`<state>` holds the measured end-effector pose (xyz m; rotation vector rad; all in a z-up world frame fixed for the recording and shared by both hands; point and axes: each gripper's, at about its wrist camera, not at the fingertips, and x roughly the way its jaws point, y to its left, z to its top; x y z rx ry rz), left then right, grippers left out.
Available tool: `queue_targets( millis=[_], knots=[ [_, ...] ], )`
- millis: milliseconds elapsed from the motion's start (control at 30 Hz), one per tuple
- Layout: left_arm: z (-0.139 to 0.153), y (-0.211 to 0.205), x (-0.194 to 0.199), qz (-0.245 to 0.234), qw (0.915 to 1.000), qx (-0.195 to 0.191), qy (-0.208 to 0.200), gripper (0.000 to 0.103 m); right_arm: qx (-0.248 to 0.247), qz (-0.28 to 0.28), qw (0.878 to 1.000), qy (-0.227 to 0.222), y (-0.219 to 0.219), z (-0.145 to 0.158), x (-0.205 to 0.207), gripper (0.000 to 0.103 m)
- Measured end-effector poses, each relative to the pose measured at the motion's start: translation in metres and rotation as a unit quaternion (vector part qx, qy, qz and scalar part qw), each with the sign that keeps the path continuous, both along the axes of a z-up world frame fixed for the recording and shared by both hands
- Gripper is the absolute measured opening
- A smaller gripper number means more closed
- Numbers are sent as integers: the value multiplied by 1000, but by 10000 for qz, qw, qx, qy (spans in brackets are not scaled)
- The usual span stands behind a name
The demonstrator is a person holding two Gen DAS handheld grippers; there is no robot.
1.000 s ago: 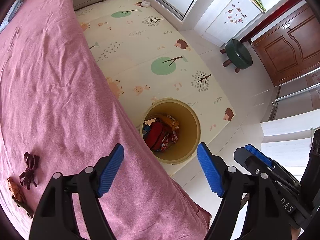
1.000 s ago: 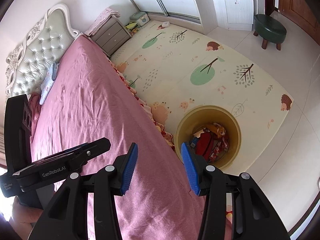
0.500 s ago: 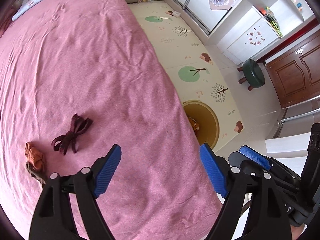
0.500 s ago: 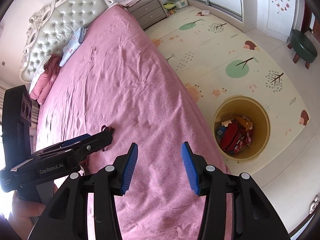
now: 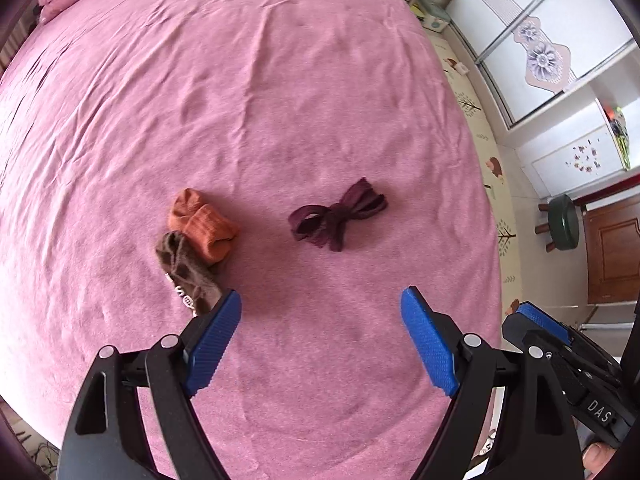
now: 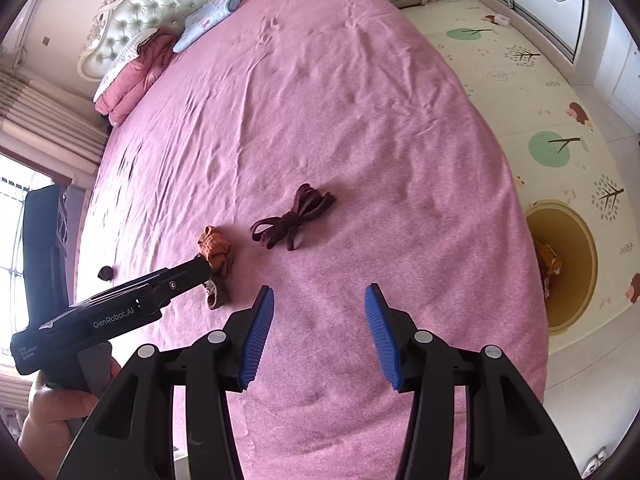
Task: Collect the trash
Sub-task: 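Move both tools back over the bed toward the socks and dark ribbon, then grasp the brown sock with the left tool while the right tool grasps the dark ribbon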
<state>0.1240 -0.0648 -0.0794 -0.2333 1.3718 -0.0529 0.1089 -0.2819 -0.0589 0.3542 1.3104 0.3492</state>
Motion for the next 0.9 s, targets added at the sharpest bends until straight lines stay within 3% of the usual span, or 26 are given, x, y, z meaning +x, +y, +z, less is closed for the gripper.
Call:
queue_targets(
  millis=[400,767,900],
  knots=[
    [-49,70,-11,859,9959,68,282,82,33,644,9977,200,72,-27,19,53],
    [-93,90,-8,1181,9911,56,616,81,-42,911,9953,324,101,-51,40,53],
    [-106,94,-6,1281,9892,174,693,74,-58,939,9949,372,107,-59,45,53]
  ],
)
